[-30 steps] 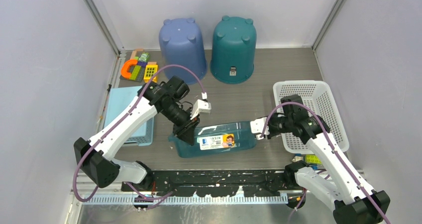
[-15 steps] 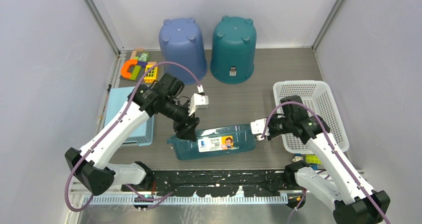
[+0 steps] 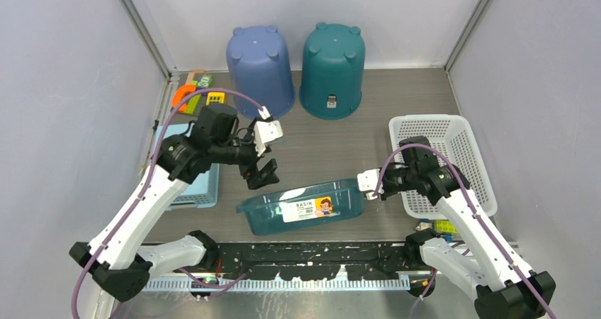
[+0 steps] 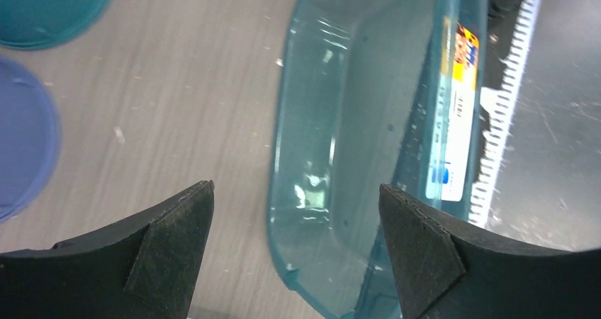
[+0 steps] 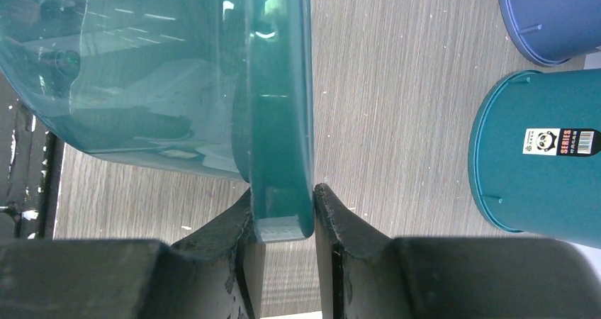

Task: Turn the large container upside down
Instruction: Turn the container upside down at the center of the board.

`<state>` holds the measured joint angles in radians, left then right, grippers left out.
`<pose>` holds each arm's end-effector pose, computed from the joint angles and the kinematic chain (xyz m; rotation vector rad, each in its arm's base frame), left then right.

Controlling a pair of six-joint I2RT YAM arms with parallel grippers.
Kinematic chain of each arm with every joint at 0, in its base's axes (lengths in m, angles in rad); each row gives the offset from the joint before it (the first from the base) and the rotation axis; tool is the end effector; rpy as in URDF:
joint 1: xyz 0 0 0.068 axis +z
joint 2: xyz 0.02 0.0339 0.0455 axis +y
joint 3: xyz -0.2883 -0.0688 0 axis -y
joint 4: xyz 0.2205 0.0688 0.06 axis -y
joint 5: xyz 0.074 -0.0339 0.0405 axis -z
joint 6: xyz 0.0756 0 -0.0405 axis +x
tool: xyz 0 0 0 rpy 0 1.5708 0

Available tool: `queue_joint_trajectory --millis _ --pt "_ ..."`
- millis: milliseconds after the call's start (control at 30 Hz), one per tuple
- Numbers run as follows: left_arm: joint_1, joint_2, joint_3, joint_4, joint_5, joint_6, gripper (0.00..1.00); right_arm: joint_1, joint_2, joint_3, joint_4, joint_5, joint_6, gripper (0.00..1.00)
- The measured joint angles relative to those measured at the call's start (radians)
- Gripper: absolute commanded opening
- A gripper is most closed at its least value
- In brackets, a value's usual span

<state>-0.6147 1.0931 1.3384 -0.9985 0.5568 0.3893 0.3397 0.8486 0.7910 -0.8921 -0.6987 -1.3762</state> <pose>0.1302 -0.1408 0.3868 1.3468 1.8659 -0.7599 0.1061 0.0891 0.2698 -1.8757 1.2735 0.3546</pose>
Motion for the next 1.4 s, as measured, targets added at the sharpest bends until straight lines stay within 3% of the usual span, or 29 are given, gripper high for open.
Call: queue_joint_trajectory --millis 500,1400 --pt "0.002 -0.137 -0.085 0.090 -0.183 -0.015 0.88 0.000 0.051 0.008 -0.005 -0.034 0.105 0.01" --pt "0.015 -0.213 -0.135 0.119 -0.259 0.005 0.88 0.001 0.193 0.105 -0.030 -0.083 0.255 0.01"
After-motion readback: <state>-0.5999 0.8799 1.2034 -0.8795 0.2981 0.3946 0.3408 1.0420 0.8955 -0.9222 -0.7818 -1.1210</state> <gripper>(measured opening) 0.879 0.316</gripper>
